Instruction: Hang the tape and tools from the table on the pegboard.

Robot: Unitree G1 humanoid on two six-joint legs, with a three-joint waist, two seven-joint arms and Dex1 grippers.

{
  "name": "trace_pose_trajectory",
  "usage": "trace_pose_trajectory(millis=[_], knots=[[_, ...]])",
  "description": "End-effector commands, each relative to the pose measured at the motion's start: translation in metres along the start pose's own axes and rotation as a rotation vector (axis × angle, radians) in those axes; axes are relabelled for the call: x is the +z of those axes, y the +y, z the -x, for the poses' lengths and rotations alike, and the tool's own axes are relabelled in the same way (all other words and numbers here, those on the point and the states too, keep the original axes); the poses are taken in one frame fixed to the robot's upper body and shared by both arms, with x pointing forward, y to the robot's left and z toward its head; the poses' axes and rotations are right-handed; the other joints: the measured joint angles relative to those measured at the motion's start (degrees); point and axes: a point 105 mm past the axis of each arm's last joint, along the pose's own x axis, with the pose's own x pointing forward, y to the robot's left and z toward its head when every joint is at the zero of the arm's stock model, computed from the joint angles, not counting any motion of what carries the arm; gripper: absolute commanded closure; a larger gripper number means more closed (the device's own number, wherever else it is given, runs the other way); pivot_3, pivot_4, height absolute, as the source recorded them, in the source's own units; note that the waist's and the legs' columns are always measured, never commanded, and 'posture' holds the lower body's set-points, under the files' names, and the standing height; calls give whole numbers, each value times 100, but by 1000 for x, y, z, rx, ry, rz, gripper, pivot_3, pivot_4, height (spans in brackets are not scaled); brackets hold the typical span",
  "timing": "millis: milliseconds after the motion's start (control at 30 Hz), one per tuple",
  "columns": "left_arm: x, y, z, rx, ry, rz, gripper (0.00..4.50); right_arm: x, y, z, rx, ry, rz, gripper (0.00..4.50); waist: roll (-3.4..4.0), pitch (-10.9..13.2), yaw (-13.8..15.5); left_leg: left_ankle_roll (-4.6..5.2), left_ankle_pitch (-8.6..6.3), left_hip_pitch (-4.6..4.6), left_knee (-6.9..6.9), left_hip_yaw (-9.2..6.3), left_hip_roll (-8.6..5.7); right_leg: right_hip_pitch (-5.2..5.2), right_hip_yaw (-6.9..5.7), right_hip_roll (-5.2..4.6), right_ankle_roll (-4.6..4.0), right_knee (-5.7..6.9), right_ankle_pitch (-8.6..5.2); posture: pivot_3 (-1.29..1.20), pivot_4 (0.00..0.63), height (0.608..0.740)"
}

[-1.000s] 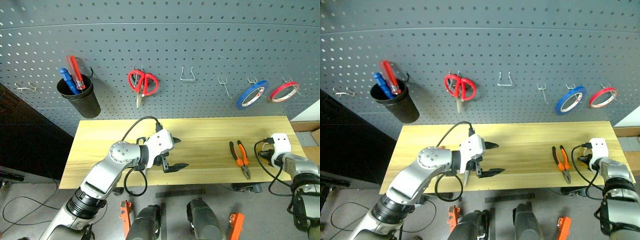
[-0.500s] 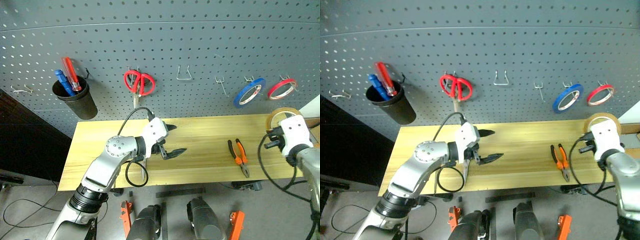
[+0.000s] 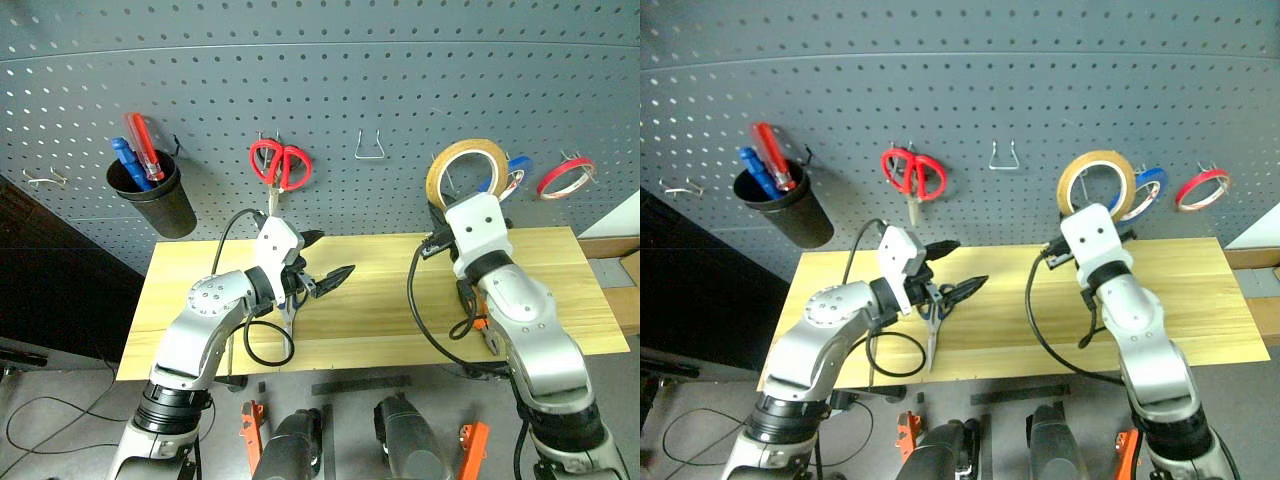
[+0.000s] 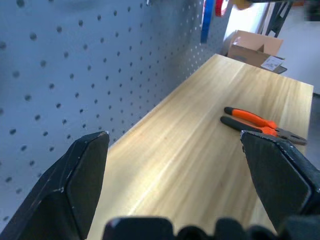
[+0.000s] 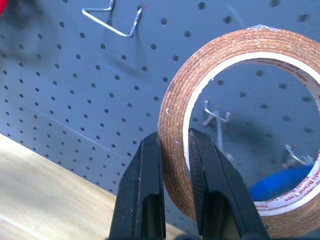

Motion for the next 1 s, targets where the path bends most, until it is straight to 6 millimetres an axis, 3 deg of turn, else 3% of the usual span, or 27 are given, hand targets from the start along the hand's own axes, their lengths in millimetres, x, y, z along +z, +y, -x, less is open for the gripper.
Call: trace_pose_trajectory(millis=[33,167,267,400,600,767,867,1000], knots=[[16,-5,1,-7,-51,-45,0,7,-12,-15,-17,-77,-51,4391,0,0,-13,0,0,0,0,3,0,0,2,0,0,1,0,-264,232,740],[18,-7,-1,-7,-59,-50,0,3,-11,-27,1,-99,-73,4392,0,0,-27,0,0,1,0,9,5,-5,2,2,-2,4,2,-253,231,740],[19,-9,-2,-8,-62,-52,0,4,-7,-31,13,-117,-89,3416,0,0,-36,-1,0,0,-2,16,7,-9,4,2,-3,7,2,-251,232,740],[19,-12,-3,-22,-64,-62,0,-2,14,-25,77,-97,-69,2100,3,-2,-45,-1,0,0,-2,17,8,-11,4,2,-3,8,3,-256,231,740],[17,-14,-4,-43,-57,-81,0,-26,21,12,98,26,-117,28,3,-2,-16,-1,0,-3,-2,15,8,-12,3,2,-3,9,3,-264,236,740],[3,-27,3,-154,6,-159,0,-73,0,51,-62,322,-309,28,5,-3,-15,-2,0,-1,4,15,10,-12,4,4,-2,18,4,-273,240,740],[-4,-40,5,-246,29,-192,0,-104,-5,65,-129,514,-392,28,7,-5,-21,-2,0,3,18,25,10,-14,9,3,-9,38,8,-291,243,740],[-7,-51,3,-311,35,-167,0,-131,-7,73,-152,651,-453,28,7,-5,-13,-3,0,3,42,24,14,-17,8,5,-13,67,10,-291,243,740]])
